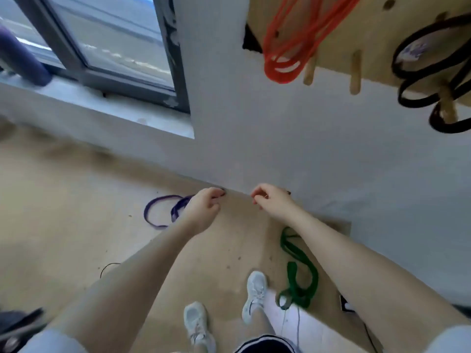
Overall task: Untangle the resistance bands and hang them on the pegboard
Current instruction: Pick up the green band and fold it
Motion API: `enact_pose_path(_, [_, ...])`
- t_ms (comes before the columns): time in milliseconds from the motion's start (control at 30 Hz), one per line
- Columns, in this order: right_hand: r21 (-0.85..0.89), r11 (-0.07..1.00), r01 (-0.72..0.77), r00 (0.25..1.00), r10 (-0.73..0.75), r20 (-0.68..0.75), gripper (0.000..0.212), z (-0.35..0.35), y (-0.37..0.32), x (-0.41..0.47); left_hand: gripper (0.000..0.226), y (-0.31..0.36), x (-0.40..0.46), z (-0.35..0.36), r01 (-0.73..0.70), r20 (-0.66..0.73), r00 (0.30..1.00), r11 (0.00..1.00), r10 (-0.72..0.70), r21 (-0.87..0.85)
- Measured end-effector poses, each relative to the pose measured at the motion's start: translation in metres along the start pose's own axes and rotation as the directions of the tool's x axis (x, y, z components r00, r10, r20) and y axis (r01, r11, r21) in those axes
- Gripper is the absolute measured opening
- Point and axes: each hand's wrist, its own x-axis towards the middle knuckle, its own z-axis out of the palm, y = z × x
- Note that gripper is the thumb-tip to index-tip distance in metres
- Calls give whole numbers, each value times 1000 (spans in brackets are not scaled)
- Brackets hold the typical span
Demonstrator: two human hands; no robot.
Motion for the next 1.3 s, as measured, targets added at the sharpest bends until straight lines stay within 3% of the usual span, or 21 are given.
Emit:
enact_pose_path(267, [50, 972, -229, 971, 225, 79, 15, 128, 109, 43, 37, -109, 35, 65, 106, 140, 984, 994, -107, 14])
enact_pose_path(433, [111, 898, -426, 903, 413, 122, 20, 172, 226, 51, 35, -152, 84, 167, 186, 220, 959, 982, -178, -16])
enact_pose_path(600, [78, 859, -507, 860, 497, 117, 20, 212, 360, 72, 31, -193, 140, 301, 221, 294, 934, 975, -201, -36])
enact_pose_path(800, [1, 850, -527, 850, 527, -18, 32, 261, 526, 145, 30, -246, 221, 458, 137, 384, 914, 990, -129, 7])
enact_pose_path(967, [-38, 854, -518, 850, 509, -137, 46, 291, 631, 211, 33, -289, 283, 546, 114, 430, 893, 991, -132, 66])
enact_pose_path(1033, [-105, 858, -502, 857, 478, -194, 49, 298, 657, 234, 33, -302, 300, 566, 110, 434, 891, 991, -130, 72])
enact_pose_path(1167, [-272, 826, -494, 844, 381, -377, 59, 308, 680, 273, 33, -312, 331, 574, -33, 423, 906, 993, -17, 111])
enact_pose_path(1300, [-234, 843, -484, 794, 311, -523, 37, 321, 667, 280, 32, -317, 347, 554, -47, 392, 920, 994, 4, 99])
